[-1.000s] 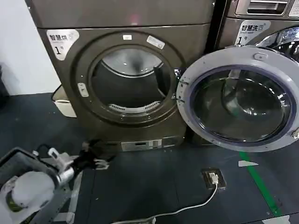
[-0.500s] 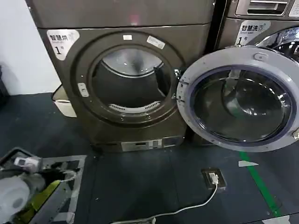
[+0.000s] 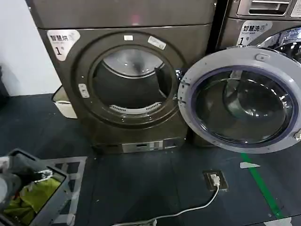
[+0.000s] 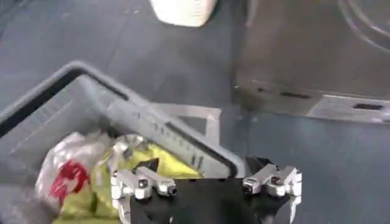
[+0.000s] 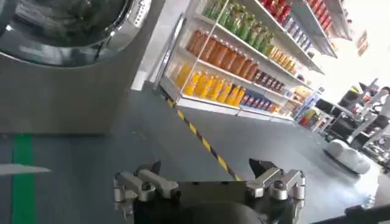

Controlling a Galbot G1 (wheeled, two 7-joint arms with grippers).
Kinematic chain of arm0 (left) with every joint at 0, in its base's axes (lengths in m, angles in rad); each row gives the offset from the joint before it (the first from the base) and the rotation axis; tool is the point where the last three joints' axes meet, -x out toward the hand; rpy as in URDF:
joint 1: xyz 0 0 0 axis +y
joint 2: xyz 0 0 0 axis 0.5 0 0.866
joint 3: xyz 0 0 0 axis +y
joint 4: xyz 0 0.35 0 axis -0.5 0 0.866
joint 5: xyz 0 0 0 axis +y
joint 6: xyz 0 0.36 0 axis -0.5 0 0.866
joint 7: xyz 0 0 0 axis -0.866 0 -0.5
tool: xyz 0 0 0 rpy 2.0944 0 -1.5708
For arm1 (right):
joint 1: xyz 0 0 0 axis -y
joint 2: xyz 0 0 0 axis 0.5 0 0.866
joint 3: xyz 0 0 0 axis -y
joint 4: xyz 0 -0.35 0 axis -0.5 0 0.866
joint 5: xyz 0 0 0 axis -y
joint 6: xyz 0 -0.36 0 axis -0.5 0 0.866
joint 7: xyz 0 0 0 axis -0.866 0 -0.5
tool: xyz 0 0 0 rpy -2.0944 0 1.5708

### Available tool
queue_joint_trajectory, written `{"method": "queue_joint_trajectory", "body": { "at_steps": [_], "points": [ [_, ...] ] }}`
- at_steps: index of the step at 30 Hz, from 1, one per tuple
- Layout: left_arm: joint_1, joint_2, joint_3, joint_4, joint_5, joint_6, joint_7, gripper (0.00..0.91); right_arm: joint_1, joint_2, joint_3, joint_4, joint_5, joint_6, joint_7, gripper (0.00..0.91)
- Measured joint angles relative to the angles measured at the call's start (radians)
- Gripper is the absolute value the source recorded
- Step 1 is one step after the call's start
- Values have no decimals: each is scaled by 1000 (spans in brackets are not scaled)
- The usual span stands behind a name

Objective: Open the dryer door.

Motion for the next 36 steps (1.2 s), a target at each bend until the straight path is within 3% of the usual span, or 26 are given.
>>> {"method": "queue_joint_trajectory", "body": {
  "at_steps": [15,19,36],
  "points": [
    [96,28,-88,134,-303,-1,-168,907,14,2,-1,2,45,-4,29,907],
    [101,28,-92,139,-319,-1,-173,907,10,2,2,4,73,2,28,907],
    [106,38,-96,137,-343,-1,-179,907,13,4,2,0,66,4,15,907]
  ]
}}
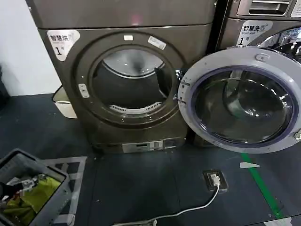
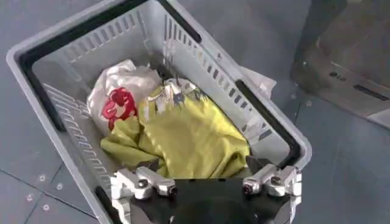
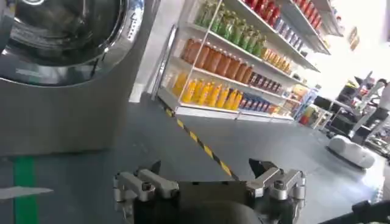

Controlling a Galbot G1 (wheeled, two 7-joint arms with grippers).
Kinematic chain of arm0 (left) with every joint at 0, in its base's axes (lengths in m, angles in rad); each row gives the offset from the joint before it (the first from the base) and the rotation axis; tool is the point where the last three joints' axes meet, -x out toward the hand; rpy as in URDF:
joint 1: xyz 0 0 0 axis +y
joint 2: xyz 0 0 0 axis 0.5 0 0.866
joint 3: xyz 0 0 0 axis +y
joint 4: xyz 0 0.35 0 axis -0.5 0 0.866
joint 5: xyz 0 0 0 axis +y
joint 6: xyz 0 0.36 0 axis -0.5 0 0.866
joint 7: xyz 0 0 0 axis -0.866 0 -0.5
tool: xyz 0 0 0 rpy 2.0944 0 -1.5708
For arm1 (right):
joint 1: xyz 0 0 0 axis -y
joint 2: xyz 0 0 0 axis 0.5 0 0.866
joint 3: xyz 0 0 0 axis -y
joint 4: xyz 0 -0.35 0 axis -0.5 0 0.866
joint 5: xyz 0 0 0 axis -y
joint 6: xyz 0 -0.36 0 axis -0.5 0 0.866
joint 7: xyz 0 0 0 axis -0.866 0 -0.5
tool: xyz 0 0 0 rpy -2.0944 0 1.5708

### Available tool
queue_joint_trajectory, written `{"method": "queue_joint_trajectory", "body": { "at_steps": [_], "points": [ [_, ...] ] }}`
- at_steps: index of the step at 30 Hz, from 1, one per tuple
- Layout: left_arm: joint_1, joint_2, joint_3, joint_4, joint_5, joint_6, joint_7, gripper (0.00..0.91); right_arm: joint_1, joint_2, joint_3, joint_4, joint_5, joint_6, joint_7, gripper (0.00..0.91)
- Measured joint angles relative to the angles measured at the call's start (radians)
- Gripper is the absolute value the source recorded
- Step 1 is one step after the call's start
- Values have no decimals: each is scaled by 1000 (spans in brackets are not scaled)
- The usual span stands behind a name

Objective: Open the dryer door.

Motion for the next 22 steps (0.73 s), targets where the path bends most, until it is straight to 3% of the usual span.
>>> {"method": "queue_joint_trajectory", "body": {
  "at_steps": [22],
  "points": [
    [17,-4,-3,-4,21,0,3,907,5,8,1,-3,-22,7,-20,907]
  ]
}}
